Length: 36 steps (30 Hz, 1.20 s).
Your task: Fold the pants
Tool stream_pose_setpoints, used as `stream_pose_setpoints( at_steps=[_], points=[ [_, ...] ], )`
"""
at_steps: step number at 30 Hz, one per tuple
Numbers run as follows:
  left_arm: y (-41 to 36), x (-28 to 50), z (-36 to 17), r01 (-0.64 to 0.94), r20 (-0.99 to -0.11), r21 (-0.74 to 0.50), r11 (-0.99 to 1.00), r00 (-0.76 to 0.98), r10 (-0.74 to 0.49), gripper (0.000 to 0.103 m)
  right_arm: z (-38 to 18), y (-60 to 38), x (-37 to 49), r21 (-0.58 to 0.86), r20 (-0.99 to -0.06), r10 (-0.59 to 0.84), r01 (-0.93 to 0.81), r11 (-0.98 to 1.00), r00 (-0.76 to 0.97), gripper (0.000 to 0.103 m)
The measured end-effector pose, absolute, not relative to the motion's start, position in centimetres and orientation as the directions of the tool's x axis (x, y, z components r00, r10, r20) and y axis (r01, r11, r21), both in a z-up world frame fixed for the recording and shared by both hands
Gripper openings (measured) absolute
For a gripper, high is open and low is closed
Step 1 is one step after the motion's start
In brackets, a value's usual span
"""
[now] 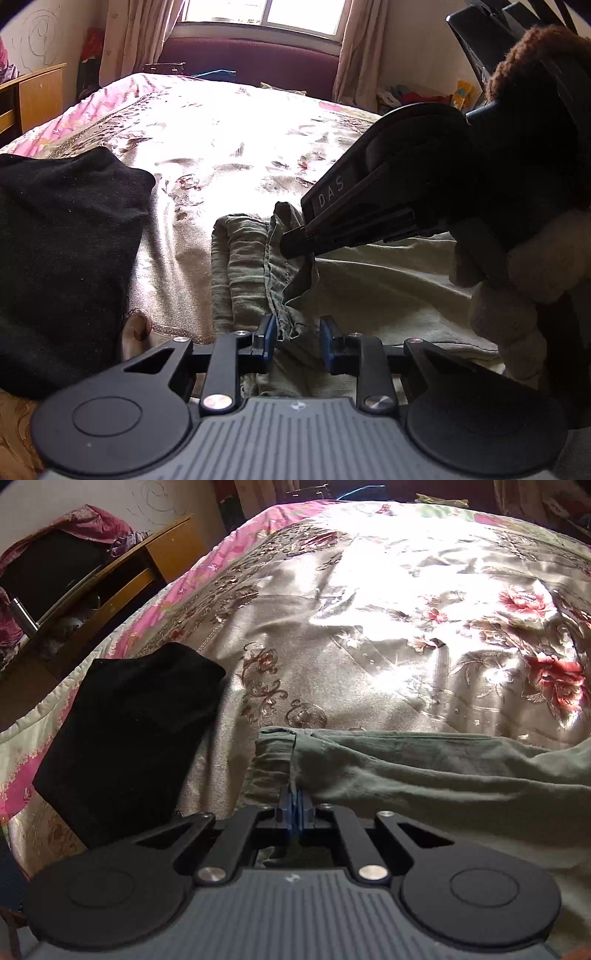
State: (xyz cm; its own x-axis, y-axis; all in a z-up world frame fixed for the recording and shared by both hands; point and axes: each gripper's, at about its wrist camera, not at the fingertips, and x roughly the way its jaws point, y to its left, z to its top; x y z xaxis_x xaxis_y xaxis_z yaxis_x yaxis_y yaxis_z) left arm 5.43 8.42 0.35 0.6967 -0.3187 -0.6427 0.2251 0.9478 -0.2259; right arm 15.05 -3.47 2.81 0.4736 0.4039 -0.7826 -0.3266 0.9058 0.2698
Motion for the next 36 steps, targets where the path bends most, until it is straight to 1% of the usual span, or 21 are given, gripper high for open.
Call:
stream_pose_setpoints(
  at_steps=[3,4,5,7,10,11,14,15,17,18,19,20,21,22,23,24,28,30,32,36],
  points=[
    [8.5,5.2,0.2,0.209,-0.653,-0.233,0.950,0.691,-0.312,0.039,2.7,-2.3,14.4,0.238,-0.781,0.408,-0.378,0.894,0.472,0.004],
    [8.5,5.4,0.0,0.206,-0.664,-0.235,0.950,0.680,-0.311,0.039,2.2,-1.9,14.8,0.222,-0.791,0.393,-0.379,0.898,0.468,0.006],
    [8.5,5.6,-0.1,0.206,-0.672,-0.237,0.949,0.671,-0.313,0.039,1.2,-1.7,15.5,0.223,-0.807,0.387,-0.377,0.899,0.446,0.011],
    [8.5,5.7,-0.2,0.204,-0.679,-0.235,0.950,0.665,-0.311,0.039,-0.2,-1.5,16.5,0.241,-0.819,0.387,-0.358,0.902,0.425,0.011],
    [9.0,5.7,-0.2,0.189,-0.674,-0.261,0.947,0.667,-0.319,0.040,0.0,-1.9,16.3,0.260,-0.801,0.401,-0.345,0.902,0.444,0.011],
    [9.1,5.6,-0.1,0.187,-0.672,-0.268,0.945,0.667,-0.322,0.040,0.4,-2.1,16.1,0.255,-0.795,0.397,-0.340,0.905,0.459,0.013],
    [8.7,6.0,-0.2,0.200,-0.679,-0.251,0.947,0.660,-0.320,0.044,1.2,-2.2,15.5,0.178,-0.792,0.336,-0.333,0.926,0.510,0.043],
    [8.5,6.1,-0.3,0.204,-0.681,-0.243,0.948,0.660,-0.316,0.045,1.0,-2.0,15.8,0.163,-0.800,0.322,-0.333,0.929,0.506,0.047],
    [8.5,6.2,-0.4,0.204,-0.686,-0.240,0.949,0.656,-0.314,0.045,0.5,-1.5,16.3,0.163,-0.815,0.316,-0.332,0.929,0.486,0.046],
    [8.5,6.2,-0.5,0.200,-0.691,-0.240,0.950,0.652,-0.312,0.045,0.0,-1.3,16.6,0.148,-0.821,0.298,-0.323,0.935,0.487,0.043],
    [8.6,6.3,-0.5,0.197,-0.693,-0.243,0.950,0.650,-0.312,0.045,-0.4,-1.3,16.9,0.132,-0.820,0.281,-0.311,0.941,0.499,0.037],
    [8.7,6.3,-0.5,0.195,-0.692,-0.248,0.949,0.650,-0.314,0.045,-0.5,-1.5,17.1,0.135,-0.818,0.277,-0.301,0.944,0.503,0.025],
    [8.7,6.3,-0.5,0.197,-0.693,-0.248,0.949,0.649,-0.315,0.045,-0.6,-2.1,17.4,0.179,-0.815,0.303,-0.282,0.942,0.494,0.017],
    [8.6,6.2,-0.4,0.198,-0.692,-0.239,0.950,0.652,-0.310,0.044,-0.5,-2.6,17.6,0.221,-0.811,0.326,-0.261,0.940,0.487,0.014],
    [8.4,6.1,-0.4,0.203,-0.692,-0.227,0.953,0.655,-0.304,0.043,-0.3,-3.0,17.7,0.249,-0.806,0.340,-0.243,0.938,0.484,0.009],
    [8.2,6.0,-0.3,0.211,-0.692,-0.216,0.953,0.656,-0.302,0.041,0.0,-3.3,17.7,0.266,-0.801,0.350,-0.235,0.935,0.486,0.009],
    [7.8,5.3,0.2,0.220,-0.694,-0.188,0.957,0.660,-0.288,0.040,0.9,-2.4,17.0,0.264,-0.790,0.375,-0.283,0.922,0.485,0.009],
    [7.8,5.2,0.1,0.206,-0.706,-0.165,0.965,0.659,-0.261,0.040,0.1,-1.3,17.0,0.234,-0.814,0.366,-0.322,0.918,0.452,0.015],
    [7.9,5.2,0.1,0.195,-0.718,-0.155,0.969,0.651,-0.246,0.040,-0.2,-1.1,16.8,0.222,-0.813,0.358,-0.324,0.920,0.459,0.016],
    [7.9,4.8,0.5,0.181,-0.721,-0.126,0.975,0.659,-0.215,0.041,1.4,-2.4,15.4,0.239,-0.773,0.385,-0.330,0.913,0.504,0.020]
  ],
)
